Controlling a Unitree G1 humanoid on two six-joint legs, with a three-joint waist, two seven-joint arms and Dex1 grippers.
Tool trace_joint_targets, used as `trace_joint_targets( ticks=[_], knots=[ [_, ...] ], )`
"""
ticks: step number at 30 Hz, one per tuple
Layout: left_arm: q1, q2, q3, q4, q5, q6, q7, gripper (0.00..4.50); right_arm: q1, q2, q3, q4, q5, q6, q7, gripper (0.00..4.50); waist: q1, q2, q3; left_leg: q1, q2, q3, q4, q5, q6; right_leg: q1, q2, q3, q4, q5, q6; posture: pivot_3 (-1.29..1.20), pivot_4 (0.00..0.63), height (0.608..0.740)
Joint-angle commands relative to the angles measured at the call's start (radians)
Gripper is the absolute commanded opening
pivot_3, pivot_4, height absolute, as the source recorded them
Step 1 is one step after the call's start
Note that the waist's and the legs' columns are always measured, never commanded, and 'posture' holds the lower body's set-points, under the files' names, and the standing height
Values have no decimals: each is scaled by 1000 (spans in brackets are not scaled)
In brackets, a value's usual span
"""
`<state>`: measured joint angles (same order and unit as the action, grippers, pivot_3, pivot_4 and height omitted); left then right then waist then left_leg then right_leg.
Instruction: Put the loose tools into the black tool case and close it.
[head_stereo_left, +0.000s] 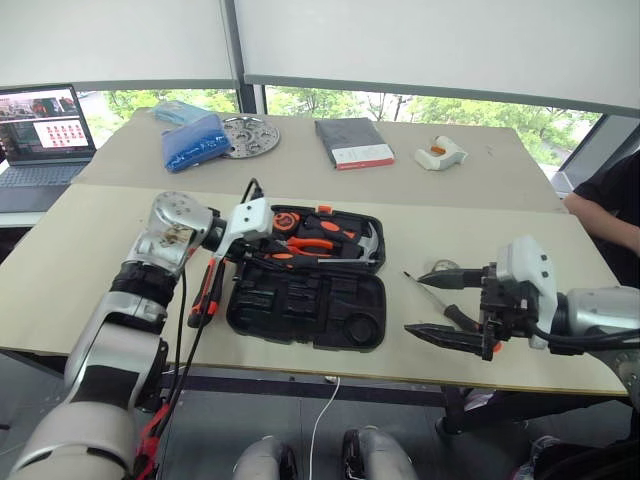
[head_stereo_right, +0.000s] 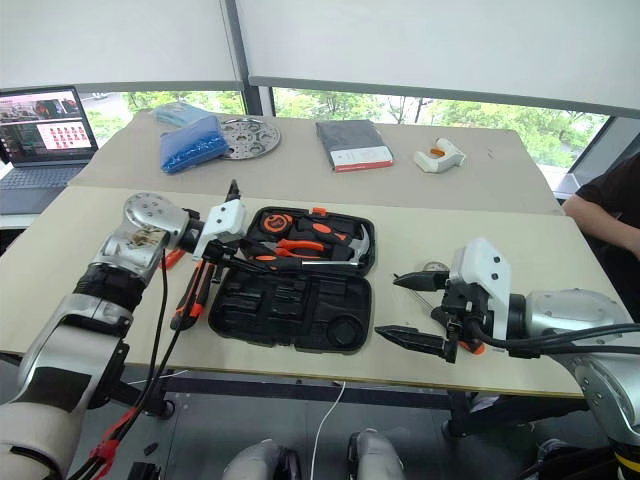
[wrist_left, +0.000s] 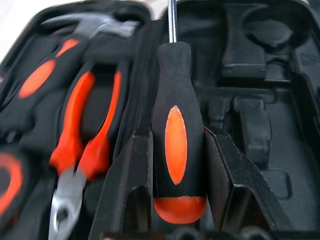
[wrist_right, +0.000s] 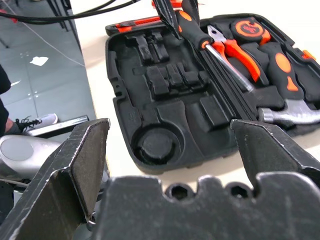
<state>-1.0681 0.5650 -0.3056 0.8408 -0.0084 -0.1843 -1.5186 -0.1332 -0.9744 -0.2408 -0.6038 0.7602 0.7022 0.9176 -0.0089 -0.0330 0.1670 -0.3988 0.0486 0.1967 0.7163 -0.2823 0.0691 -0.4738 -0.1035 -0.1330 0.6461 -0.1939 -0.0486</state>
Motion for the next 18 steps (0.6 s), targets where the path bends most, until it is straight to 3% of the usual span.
trace_joint_targets(
  ticks=[1, 16, 18],
  knots=[
    [-46, -10, -15, 117, 66, -114, 23, 891, 8, -8, -53, -51, 10, 8, -32, 4500, 0, 0, 0, 0, 0, 0, 0, 0, 0, 0, 0, 0, 0, 0, 0, 0, 150, 718],
    [-86, -24, 14, 280, 121, -204, 61, 891, -11, -13, -44, -54, 23, 12, -55, 4500, 10, 0, 0, -7, 0, -3, 10, -6, 10, 0, -2, -3, 0, 1, 2, 0, 150, 718],
    [-84, -24, 21, 273, 112, -195, 31, 1894, -18, -13, -40, -52, 22, 13, -54, 4500, 10, 0, 0, -7, 0, -3, 11, -6, 11, 0, -2, -3, 0, 2, 3, 0, 150, 718]
  ],
)
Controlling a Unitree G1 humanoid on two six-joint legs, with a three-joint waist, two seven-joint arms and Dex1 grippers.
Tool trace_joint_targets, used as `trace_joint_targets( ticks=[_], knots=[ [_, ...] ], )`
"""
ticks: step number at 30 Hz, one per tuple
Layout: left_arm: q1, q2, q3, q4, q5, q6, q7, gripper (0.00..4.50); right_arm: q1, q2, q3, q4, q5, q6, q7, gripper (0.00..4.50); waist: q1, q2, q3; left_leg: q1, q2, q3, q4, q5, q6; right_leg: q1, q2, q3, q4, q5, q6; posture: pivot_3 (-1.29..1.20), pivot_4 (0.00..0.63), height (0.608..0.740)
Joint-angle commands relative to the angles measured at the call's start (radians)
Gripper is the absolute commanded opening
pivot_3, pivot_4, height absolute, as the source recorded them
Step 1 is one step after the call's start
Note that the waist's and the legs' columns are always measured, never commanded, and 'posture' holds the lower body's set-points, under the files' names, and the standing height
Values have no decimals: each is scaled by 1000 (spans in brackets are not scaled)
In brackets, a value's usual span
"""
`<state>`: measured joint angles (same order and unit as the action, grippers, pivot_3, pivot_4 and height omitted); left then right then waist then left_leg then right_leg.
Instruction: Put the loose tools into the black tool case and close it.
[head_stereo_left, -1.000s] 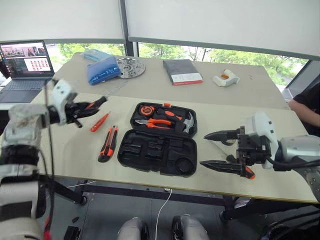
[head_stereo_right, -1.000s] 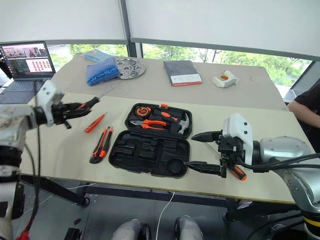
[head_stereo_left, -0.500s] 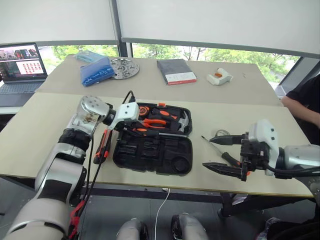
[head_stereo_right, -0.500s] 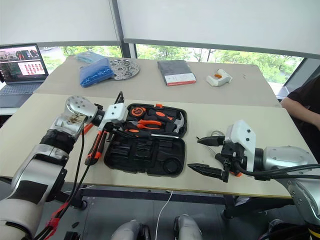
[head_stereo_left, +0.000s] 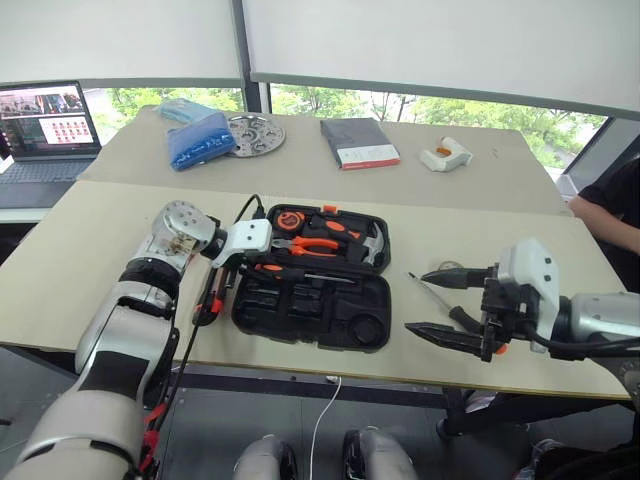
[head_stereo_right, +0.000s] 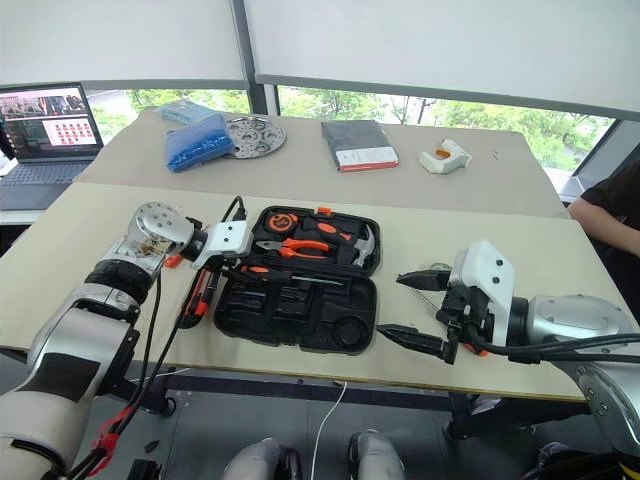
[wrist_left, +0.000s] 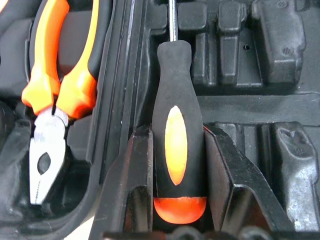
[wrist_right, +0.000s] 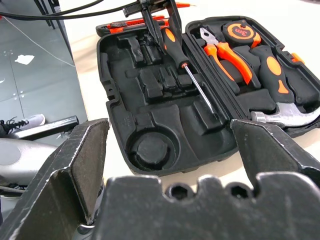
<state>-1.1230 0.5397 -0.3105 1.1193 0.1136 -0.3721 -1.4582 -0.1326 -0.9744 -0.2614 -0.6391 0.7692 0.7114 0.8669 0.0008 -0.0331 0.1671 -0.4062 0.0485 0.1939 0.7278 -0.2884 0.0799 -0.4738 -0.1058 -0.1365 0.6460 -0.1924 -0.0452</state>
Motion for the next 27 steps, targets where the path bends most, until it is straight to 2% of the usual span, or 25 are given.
trace_joint_targets(
  ticks=[1, 5, 7, 10, 12, 13, 14, 17, 18, 22, 27],
  knots=[
    [-29, 1, 29, -9, -13, 0, -41, 2118, -21, -12, -18, -16, 13, 5, -3, 4500, 0, 0, 0, 0, 0, 0, 0, 0, 0, 0, 0, 0, 0, 0, 0, 0, 150, 718],
    [-46, -22, 69, -64, -62, 75, -86, 3587, -23, -11, -14, -17, 16, 6, 3, 4500, 2, 0, 0, -1, 0, 0, 1, 0, 1, 0, 0, 0, 0, 0, 1, 0, 150, 718],
    [-46, -32, 84, -96, -85, 121, -120, 3587, -21, -10, -13, -19, 14, 6, 4, 4500, 8, 0, 0, -1, 0, 0, 1, 0, 1, 0, 0, 0, 0, 1, 1, 0, 150, 718],
    [-36, -49, 89, -130, -89, 141, -124, 2896, -19, -6, -12, -21, 13, 7, 1, 4500, 9, 0, 0, -2, -1, 0, 3, -1, 2, 0, -1, -1, 0, 1, 1, 0, 150, 718],
    [-25, -53, 78, -131, -69, 122, -104, 2094, -15, -4, -14, -23, 14, 7, 0, 4500, 9, 0, 0, -2, -1, 0, 3, -1, 2, 0, -1, 0, 0, 1, 2, 0, 150, 718],
    [-20, -56, 71, -126, -57, 115, -93, 1942, -13, -3, -13, -24, 13, 7, -1, 4500, 9, 0, 0, -2, -1, 0, 3, -1, 2, 0, -1, 0, 0, 1, 2, 0, 150, 718],
    [-15, -60, 63, -120, -45, 105, -83, 1403, -10, -1, -14, -26, 13, 7, -3, 4500, 9, 0, 0, -2, -1, 0, 3, -1, 2, 0, -1, 0, 0, 1, 2, 0, 150, 718],
    [4, -69, 35, -103, -6, 51, -63, 318, -7, 2, -13, -27, 13, 7, -8, 4500, 8, 0, 0, -1, -1, 0, 3, -1, 2, 0, 0, 0, 0, 1, 2, 0, 150, 718],
    [15, -71, 20, -103, 10, 29, -62, 105, -5, 3, -14, -27, 12, 8, -9, 4500, 8, 0, 0, -1, -1, 0, 3, -1, 2, 0, 0, 0, 0, 1, 2, 0, 150, 718],
    [25, -97, -42, -72, 116, -37, 99, 39, 2, 8, -19, -30, 14, 11, -19, 4500, 11, 0, 0, -1, -1, 0, 3, -1, 2, 0, -1, 0, 0, 1, 2, 0, 150, 718],
    [20, -109, -32, -51, 108, -41, 92, 39, 29, 11, -42, -52, 29, 19, -34, 4500, 25, 2, -1, 1, -3, -1, 4, -3, 7, 4, -5, -1, 0, 3, 6, 0, 150, 718]
  ],
)
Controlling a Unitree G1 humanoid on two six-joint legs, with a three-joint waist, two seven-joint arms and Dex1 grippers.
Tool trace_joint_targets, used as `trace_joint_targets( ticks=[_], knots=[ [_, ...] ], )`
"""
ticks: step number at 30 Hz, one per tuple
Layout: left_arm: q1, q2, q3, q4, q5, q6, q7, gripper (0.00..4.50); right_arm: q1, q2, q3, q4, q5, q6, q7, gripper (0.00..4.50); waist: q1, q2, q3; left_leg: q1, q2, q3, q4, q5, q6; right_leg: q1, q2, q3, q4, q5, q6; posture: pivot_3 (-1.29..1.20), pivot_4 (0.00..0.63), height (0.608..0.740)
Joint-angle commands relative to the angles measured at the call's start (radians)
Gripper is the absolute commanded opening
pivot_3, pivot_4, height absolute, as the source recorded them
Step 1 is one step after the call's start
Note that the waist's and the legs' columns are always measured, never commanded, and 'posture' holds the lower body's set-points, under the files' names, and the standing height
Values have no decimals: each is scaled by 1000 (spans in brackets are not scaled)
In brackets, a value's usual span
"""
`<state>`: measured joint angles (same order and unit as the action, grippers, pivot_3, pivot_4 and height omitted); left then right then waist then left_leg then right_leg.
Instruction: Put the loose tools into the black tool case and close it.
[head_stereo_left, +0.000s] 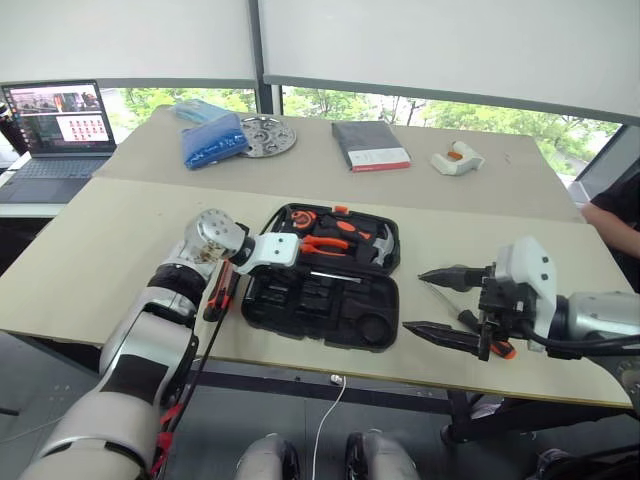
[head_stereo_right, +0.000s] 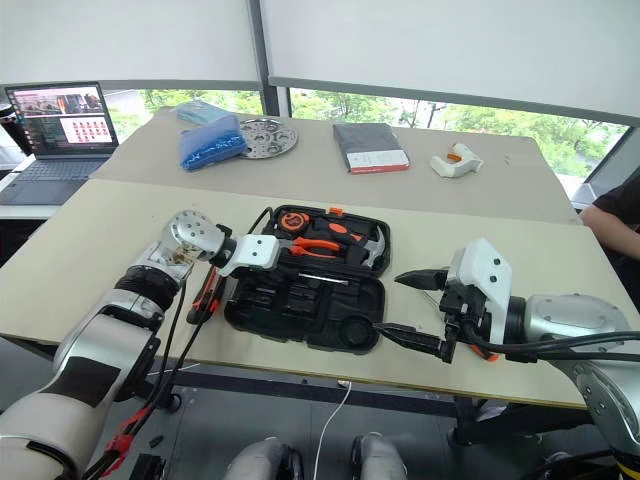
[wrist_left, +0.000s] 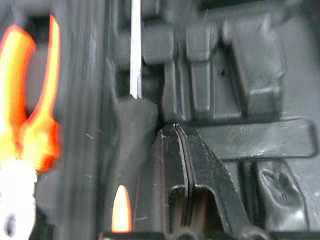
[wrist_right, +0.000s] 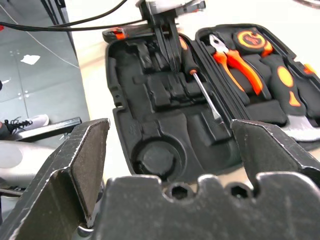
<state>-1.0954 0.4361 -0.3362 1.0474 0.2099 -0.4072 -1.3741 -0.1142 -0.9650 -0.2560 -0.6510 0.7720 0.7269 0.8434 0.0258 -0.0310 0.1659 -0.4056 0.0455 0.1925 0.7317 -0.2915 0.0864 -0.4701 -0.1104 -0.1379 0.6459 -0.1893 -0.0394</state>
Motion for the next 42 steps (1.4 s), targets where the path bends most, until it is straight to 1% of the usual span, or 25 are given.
trace_joint_targets(
  ticks=[1, 6, 10, 14, 17, 23, 27, 34, 35, 38, 41, 42],
  knots=[
    [-8, -5, 8, 15, -11, 9, -24, 39, 16, 2, -51, -44, 28, 4, -13, 4500, -1, 0, 0, 0, 0, 0, 1, -1, 1, 0, -2, 0, 0, 0, 1, 0, 150, 718],
    [-42, 13, 93, -22, -138, 154, -198, 39, 39, 1, -65, -51, 39, 3, -24, 4500, -8, 0, 0, -2, 0, 0, 3, -2, 3, -1, -2, 1, 0, 1, 2, 0, 150, 718],
    [-64, 14, 119, -38, -167, 224, -234, 39, 36, 1, -60, -45, 40, -1, -29, 4500, -12, 0, 0, -5, 0, 0, 5, -1, 3, -2, 2, 0, 0, 0, 2, 0, 150, 718],
    [-99, -9, 139, -14, -167, 249, -178, 39, 19, 2, -46, -33, 36, -4, -31, 4500, -13, 0, 0, -5, -1, 0, 5, -1, 3, -2, 2, 0, 0, -1, 4, 0, 150, 718],
    [-92, -20, 98, 24, -96, 178, -80, 39, 16, 3, -44, -30, 36, -5, -30, 4500, -13, 0, 0, -5, -1, 0, 5, -1, 3, -2, 2, 1, 0, -1, 4, 0, 150, 718],
    [-47, -34, 42, 58, -30, 91, -53, 39, 16, 7, -41, -29, 36, -3, -32, 4500, -16, 0, 0, -4, -1, 0, 5, -1, 3, -2, 2, 2, 0, -1, 4, 0, 150, 718],
    [-38, -35, 18, 85, 11, 50, 12, 39, 16, 14, -42, -25, 35, 0, -39, 4500, -15, 0, 0, -3, -1, 0, 5, -1, 3, -1, 0, 2, 0, -1, 4, 0, 150, 718],
    [-52, -24, 42, 102, -9, 39, 3, 39, 29, 16, -48, -16, 29, -6, -46, 4500, -16, 0, 0, -2, -1, 0, 5, -2, 3, 0, -1, 2, 0, -1, 4, 0, 150, 718],
    [-57, -23, 58, 99, -25, 47, -1, 39, 29, 18, -48, -14, 25, -8, -50, 4500, -16, 0, 0, -2, -1, 0, 5, -2, 3, 0, -1, 2, 0, -1, 4, 0, 150, 718],
    [-106, -22, 171, 78, -150, 179, -63, 39, 44, 21, -74, 2, 22, 1, -67, 4500, -17, 0, 0, -2, -1, 0, 5, -2, 3, -1, -1, 2, 1, -1, 4, 0, 150, 718],
    [-132, 16, 259, 2, -263, 335, -164, 758, 109, 5, -145, 7, 24, 18, -61, 4500, -17, 0, 0, -5, -1, 0, 5, -1, 3, -3, 0, 1, 1, -1, 4, 0, 150, 718],
    [-126, 34, 283, -47, -294, 375, -176, 1141, 146, 1, -185, 4, 19, 21, -56, 4500, -16, 0, 0, -6, -1, 0, 5, -1, 3, -3, 2, 1, 1, -1, 4, 0, 150, 718]
  ],
)
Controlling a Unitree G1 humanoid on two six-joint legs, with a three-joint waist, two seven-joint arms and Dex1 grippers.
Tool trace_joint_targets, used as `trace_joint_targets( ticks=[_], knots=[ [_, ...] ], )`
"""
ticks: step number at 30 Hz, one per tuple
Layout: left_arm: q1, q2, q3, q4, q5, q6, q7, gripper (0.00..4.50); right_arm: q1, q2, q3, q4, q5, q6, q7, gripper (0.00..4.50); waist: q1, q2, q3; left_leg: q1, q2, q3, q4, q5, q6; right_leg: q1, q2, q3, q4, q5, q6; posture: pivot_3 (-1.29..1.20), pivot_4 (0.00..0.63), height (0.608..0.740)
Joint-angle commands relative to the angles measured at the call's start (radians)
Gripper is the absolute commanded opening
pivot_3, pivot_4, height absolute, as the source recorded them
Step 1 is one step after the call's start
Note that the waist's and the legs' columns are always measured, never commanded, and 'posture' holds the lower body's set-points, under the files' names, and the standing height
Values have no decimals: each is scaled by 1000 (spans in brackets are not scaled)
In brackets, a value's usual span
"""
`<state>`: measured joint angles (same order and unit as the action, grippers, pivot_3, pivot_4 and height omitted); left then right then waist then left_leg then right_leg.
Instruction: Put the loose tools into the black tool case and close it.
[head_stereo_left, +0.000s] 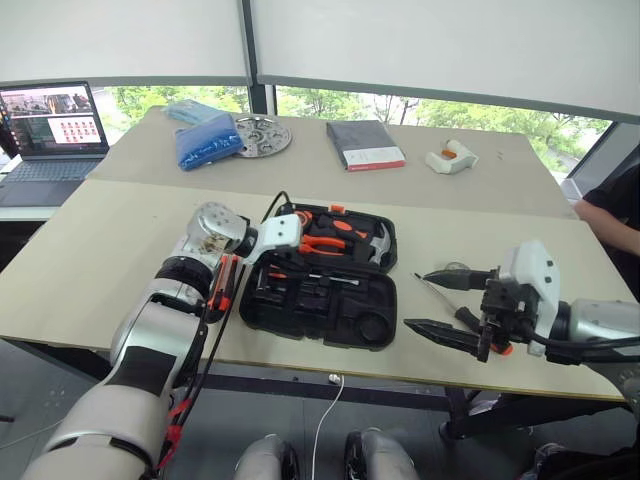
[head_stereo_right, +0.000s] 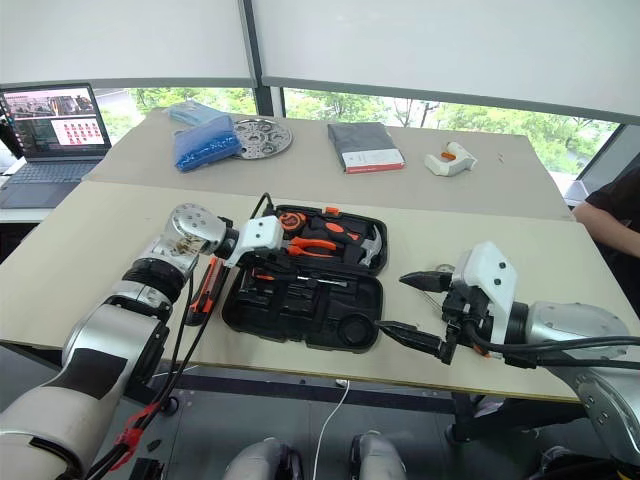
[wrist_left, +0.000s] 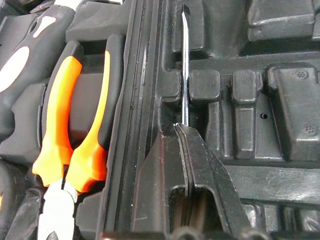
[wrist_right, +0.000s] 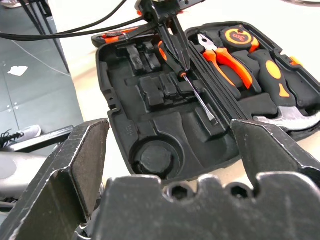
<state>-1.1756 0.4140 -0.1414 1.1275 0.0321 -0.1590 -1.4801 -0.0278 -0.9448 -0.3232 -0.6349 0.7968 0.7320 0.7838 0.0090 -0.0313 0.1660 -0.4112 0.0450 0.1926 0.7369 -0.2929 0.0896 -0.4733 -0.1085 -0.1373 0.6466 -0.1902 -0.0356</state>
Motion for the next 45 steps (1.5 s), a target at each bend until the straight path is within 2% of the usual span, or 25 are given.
trace_joint_targets(
  ticks=[1, 3, 7, 8, 9, 10, 14, 21, 26, 29, 31, 35, 37, 40, 45],
  knots=[
    [-34, 72, 108, -179, -142, 166, -73, 1507, 95, -19, -157, -14, -11, 17, 8, 4500, 2, 0, 0, 0, 0, 0, 0, 0, 0, 0, 0, 0, 0, 0, 0, 0, 150, 718],
    [12, 104, 152, -342, -216, 300, -68, 2336, 174, -7, -258, -16, -13, 32, 6, 4500, 2, 0, 0, 0, 0, 0, 0, 0, 0, 0, 1, 0, 0, 0, 0, 0, 150, 718],
    [128, 197, 166, -684, -398, 636, -130, 3588, 354, 40, -436, -2, -60, 27, 32, 4500, 3, 1, -1, 2, -1, 0, -1, 0, 0, 2, 1, 1, 0, -1, 2, 0, 150, 718],
    [167, 215, 167, -764, -421, 678, -126, 3828, 398, 56, -470, 8, -75, 22, 39, 4500, 2, 1, -1, 4, -1, 0, -1, 0, 0, 4, 1, 1, 1, -2, 3, 0, 150, 718],
    [196, 227, 168, -822, -436, 705, -115, 4356, 427, 66, -490, 14, -83, 17, 44, 4500, 2, 1, -1, 6, -1, 0, -2, 0, 0, 6, 1, 2, 0, -3, 4, 0, 150, 718],
    [231, 243, 165, -882, -451, 729, -108, 4482, 449, 78, -503, 26, -89, 11, 47, 4500, 2, 1, -1, 7, -1, 0, -2, 0, 0, 6, 1, 2, 0, -3, 4, 0, 150, 718],
    [341, 288, 152, -1056, -493, 782, -90, 4482, 447, 89, -460, 101, -139, -26, 40, 4500, -2, 2, 0, 13, -1, 0, -3, -3, -6, 12, -2, 5, -1, -3, 5, 0, 150, 718],
    [445, 358, 103, -1186, -482, 732, -88, 4482, 227, 46, -147, 318, -286, -108, 47, 4500, -19, 5, -1, 19, -2, 0, -7, -5, -12, 15, -2, 11, -2, -4, 2, 0, 150, 718],
    [493, 388, 87, -1223, -482, 697, -68, 4482, 79, 72, 25, 474, -381, -160, 38, 4500, -19, 6, -2, 19, -1, 0, -8, -1, -6, 14, 0, 11, 1, -6, -1, 0, 150, 718],
    [520, 405, 87, -1244, -485, 691, -51, 4500, 42, 91, 97, 542, -434, -198, 39, 3773, -17, 7, -1, 19, -1, 0, -9, 0, -6, 14, 1, 11, 0, -8, -1, 0, 150, 718],
    [535, 419, 92, -1251, -486, 689, -41, 4500, 41, 99, 111, 553, -446, -219, 44, 3046, -15, 7, -2, 19, -1, 0, -9, 0, -6, 14, 0, 10, 0, -9, 0, 0, 150, 718],
    [565, 454, 117, -1241, -489, 688, -19, 4500, 62, 100, 71, 512, -422, -228, 55, 1709, -15, 7, -2, 20, -1, 0, -9, -1, -7, 14, 0, 11, 1, -9, 0, 0, 150, 718],
    [577, 470, 127, -1235, -490, 687, -9, 4500, 66, 93, 43, 484, -401, -223, 63, 1104, -15, 7, -2, 20, -1, 0, -9, -5, -14, 14, 0, 11, 1, -9, 0, 0, 150, 718],
    [606, 507, 153, -1219, -490, 684, 1, 4500, 0, 82, 2, 414, -316, -171, 84, 1066, -18, 9, -1, 20, -1, 0, -9, -5, -14, 13, -1, 11, 1, -9, 0, 0, 150, 718],
    [635, 536, 181, -1172, -478, 656, 28, 4500, -243, 107, 183, 390, -344, -166, 121, 1066, -33, 10, 0, 21, 0, 0, -11, -5, -16, 13, 0, 12, 1, -8, 0, 0, 150, 718]
  ],
)
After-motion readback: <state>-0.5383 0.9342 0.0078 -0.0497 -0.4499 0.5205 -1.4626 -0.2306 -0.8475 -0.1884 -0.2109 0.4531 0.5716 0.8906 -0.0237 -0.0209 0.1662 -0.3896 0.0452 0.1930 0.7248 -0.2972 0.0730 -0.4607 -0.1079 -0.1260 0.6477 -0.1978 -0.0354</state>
